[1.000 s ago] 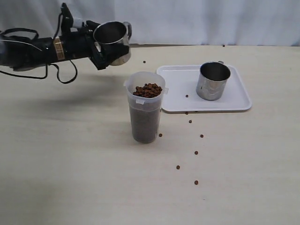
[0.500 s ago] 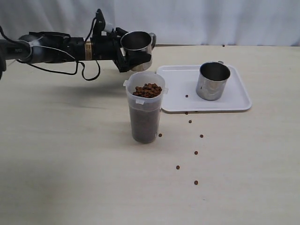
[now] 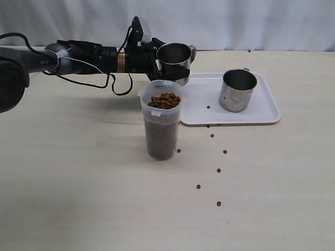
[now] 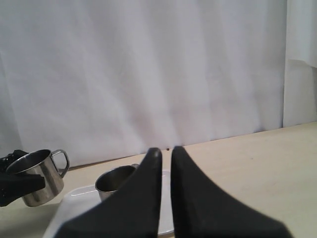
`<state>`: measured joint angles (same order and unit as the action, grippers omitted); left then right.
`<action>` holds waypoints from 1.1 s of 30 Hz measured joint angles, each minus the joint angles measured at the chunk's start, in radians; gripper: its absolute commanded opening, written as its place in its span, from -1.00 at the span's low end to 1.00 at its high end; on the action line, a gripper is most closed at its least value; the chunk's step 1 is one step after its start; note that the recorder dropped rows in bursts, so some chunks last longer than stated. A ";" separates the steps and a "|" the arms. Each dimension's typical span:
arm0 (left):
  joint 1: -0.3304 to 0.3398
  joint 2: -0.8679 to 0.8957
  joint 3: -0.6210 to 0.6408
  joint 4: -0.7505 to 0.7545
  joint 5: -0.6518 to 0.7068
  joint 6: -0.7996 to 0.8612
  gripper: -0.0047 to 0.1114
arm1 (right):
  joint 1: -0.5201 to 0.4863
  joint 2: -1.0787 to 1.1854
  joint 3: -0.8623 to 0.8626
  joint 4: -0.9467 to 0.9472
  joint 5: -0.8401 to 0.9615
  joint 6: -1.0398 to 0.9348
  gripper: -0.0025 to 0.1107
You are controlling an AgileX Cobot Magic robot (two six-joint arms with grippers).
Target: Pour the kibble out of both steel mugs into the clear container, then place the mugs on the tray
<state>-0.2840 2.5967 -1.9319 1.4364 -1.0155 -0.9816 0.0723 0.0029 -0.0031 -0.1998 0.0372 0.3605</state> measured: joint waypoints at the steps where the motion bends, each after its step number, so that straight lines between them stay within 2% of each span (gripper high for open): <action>1: -0.005 0.003 0.000 -0.008 0.006 0.000 -0.92 | 0.000 0.000 0.000 0.000 0.000 0.000 -0.86; 10: -0.018 0.065 -0.083 -0.045 0.018 -0.023 -0.92 | 0.000 0.000 0.000 0.000 0.000 0.000 -0.86; 20: -0.018 0.074 -0.086 -0.047 0.039 -0.031 -0.92 | 0.000 0.000 0.000 0.000 0.000 0.000 -0.86; 33: -0.018 0.074 -0.088 -0.030 -0.176 -0.033 -0.92 | 0.000 0.000 0.000 0.000 0.000 0.000 -0.86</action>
<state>-0.3025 2.6706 -2.0197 1.4060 -1.1917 -1.0147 0.0723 0.0029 -0.0031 -0.1998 0.0372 0.3605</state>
